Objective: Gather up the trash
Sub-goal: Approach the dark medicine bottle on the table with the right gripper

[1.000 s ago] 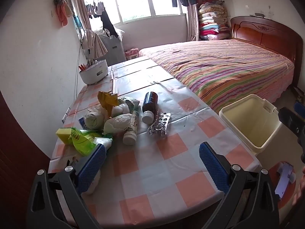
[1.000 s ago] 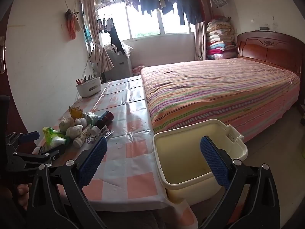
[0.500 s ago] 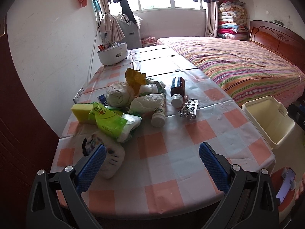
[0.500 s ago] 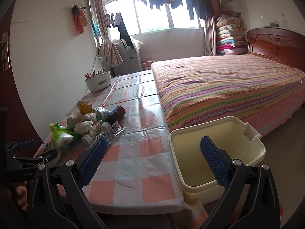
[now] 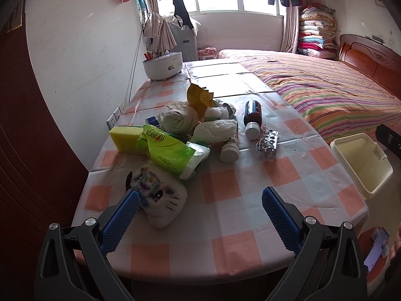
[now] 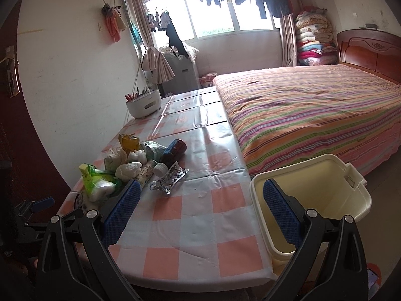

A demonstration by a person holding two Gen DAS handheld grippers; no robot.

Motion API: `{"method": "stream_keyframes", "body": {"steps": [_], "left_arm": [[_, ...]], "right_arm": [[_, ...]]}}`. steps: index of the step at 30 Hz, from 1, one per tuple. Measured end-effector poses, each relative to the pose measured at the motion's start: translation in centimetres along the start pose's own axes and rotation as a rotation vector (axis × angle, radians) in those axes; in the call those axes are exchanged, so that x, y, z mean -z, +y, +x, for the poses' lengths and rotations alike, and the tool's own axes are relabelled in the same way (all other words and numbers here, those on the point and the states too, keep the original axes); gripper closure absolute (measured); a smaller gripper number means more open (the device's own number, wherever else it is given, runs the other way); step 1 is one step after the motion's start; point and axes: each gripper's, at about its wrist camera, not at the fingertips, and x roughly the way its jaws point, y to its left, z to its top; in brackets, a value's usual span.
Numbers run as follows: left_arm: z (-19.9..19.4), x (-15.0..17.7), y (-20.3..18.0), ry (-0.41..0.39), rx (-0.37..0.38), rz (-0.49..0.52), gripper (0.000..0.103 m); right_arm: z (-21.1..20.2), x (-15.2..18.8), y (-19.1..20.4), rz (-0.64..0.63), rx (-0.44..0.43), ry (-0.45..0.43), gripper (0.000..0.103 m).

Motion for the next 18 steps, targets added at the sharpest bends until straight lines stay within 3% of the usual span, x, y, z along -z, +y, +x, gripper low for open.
{"method": "stream_keyframes", "body": {"steps": [8, 18], "left_arm": [[0.0, 0.2, 2.1, 0.002, -0.015, -0.043, 0.007], [-0.3, 0.5, 4.5, 0.003, -0.035, -0.102, 0.007]], "right_arm": [[3.1, -2.0, 2.4, 0.067, -0.08, 0.09, 0.006], [8.4, -3.9, 5.6, 0.048, -0.089, 0.221, 0.006]]}}
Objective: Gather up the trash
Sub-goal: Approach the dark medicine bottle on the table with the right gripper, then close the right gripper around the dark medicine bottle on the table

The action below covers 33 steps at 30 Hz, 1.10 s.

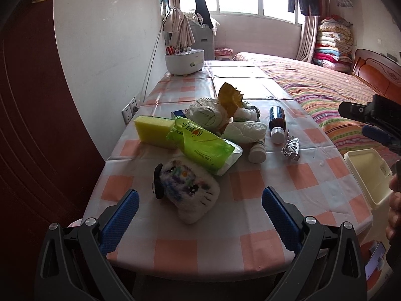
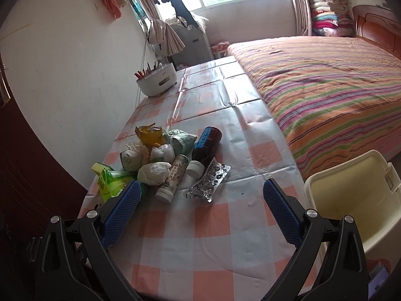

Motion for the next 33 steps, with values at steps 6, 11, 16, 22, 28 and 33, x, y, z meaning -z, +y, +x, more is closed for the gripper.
{"method": "stream_keyframes", "body": {"steps": [6, 11, 16, 22, 28, 33], "left_arm": [[-0.2, 0.3, 1.4, -0.003, -0.016, -0.019, 0.007], [0.0, 0.5, 2.7, 0.005, -0.023, -0.055, 0.007], [0.2, 0.7, 3.7, 0.015, -0.026, -0.08, 0.007], [0.1, 0.7, 4.8, 0.012, -0.031, -0.107, 0.007], [0.4, 0.9, 5.3, 0.02, -0.029, -0.12, 0.007], [0.2, 1.0, 5.5, 0.018, -0.027, -0.125, 0.007]], "right_arm": [[3.9, -2.0, 0.1, 0.039, 0.028, 0.059, 0.007], [7.6, -4.2, 0.3, 0.05, 0.067, 0.111, 0.018], [11.4, -5.5, 0.6, 0.056, 0.103, 0.193, 0.03], [14.6, -6.6, 1.2, 0.036, 0.162, 0.247, 0.036], [16.8, -7.2, 0.5, 0.043, 0.197, 0.291, 0.037], [18.1, -7.5, 0.4, 0.052, 0.206, 0.315, 0.037]]}}
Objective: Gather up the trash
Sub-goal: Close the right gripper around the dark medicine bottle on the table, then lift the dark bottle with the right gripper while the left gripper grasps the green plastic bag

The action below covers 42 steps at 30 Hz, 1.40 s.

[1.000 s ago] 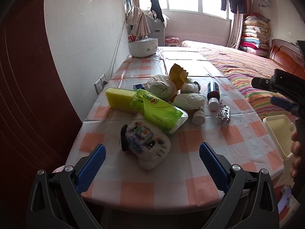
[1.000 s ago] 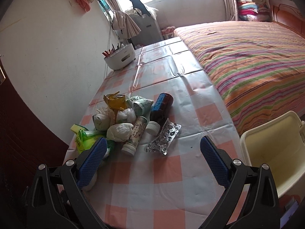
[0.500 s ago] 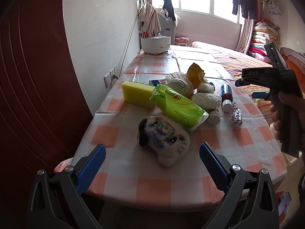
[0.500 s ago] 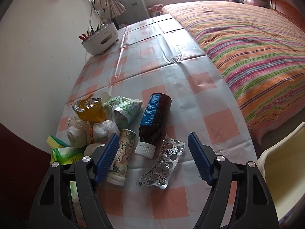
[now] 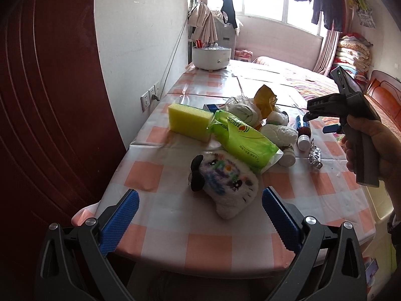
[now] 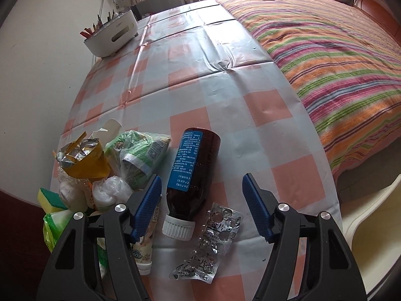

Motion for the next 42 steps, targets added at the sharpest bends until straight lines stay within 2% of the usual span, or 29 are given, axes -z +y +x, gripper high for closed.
{"method": "stream_keyframes", "body": {"steps": [3, 6, 14, 19, 24, 30, 36, 42], "left_arm": [[0.1, 0.0, 0.1, 0.001, -0.008, 0.001, 0.007], [0.0, -0.1, 0.4, 0.003, -0.007, -0.01, 0.007], [0.0, -0.1, 0.5, 0.003, -0.001, -0.015, 0.007], [0.1, -0.2, 0.3, 0.007, 0.0, -0.013, 0.007], [0.0, -0.6, 0.0, 0.005, 0.004, -0.013, 0.007], [0.0, -1.0, -0.7, 0.006, 0.01, 0.002, 0.007], [0.3, -1.8, -1.2, 0.019, 0.037, 0.0, 0.007], [1.2, -3.5, -1.1, 0.058, 0.099, -0.068, 0.007]], "right_arm": [[0.8, -0.4, 0.4, -0.008, 0.012, 0.013, 0.037], [1.6, -0.9, 0.7, -0.013, 0.016, 0.029, 0.043], [3.5, -1.4, 0.7, -0.004, 0.036, 0.069, 0.043], [4.5, -1.5, 1.3, -0.039, 0.039, 0.072, 0.053], [4.0, -0.9, 0.9, -0.045, 0.007, 0.042, 0.056], [1.7, -0.3, -0.9, -0.007, -0.065, -0.03, 0.058], [-2.9, 0.9, -2.1, 0.014, -0.158, -0.135, 0.059], [-9.0, 4.6, -3.3, 0.019, -0.272, -0.257, 0.059]]}}
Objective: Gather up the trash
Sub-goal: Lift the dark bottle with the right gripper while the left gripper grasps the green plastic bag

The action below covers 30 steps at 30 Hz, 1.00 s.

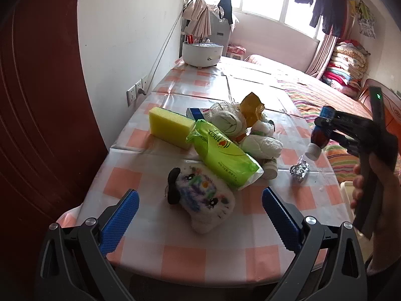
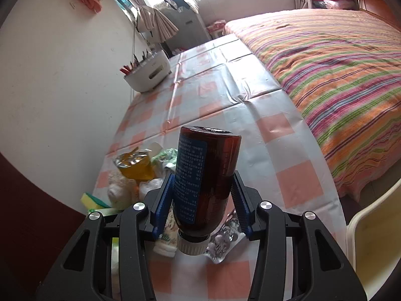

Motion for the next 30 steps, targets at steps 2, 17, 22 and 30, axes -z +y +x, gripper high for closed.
{"method": "stream_keyframes", "body": {"steps": [2, 17, 22, 30], "left_arm": [[0.5, -0.8, -0.1, 0.01, 0.036, -0.027, 0.007], [8.5, -6.5, 1.1, 0.193, 0.198, -0.254, 0.008], [10.9, -6.9, 1.9, 0.239, 0.212, -0.296, 0.008], [13.7, -7.3, 0.9, 0.294, 0.215, -0.261, 0.012]], "right_arm": [[-2.3, 1.3, 0.3, -0.012, -0.027, -0.033, 0.059], [-13.6, 7.0, -0.8, -0.045, -0.083, -0.181, 0.059], [-14.7, 7.3, -1.8, -0.033, -0.075, -0.197, 0.059], [-15.2, 7.6, -3.0, -0.009, -0.068, -0.202, 0.059]]}}
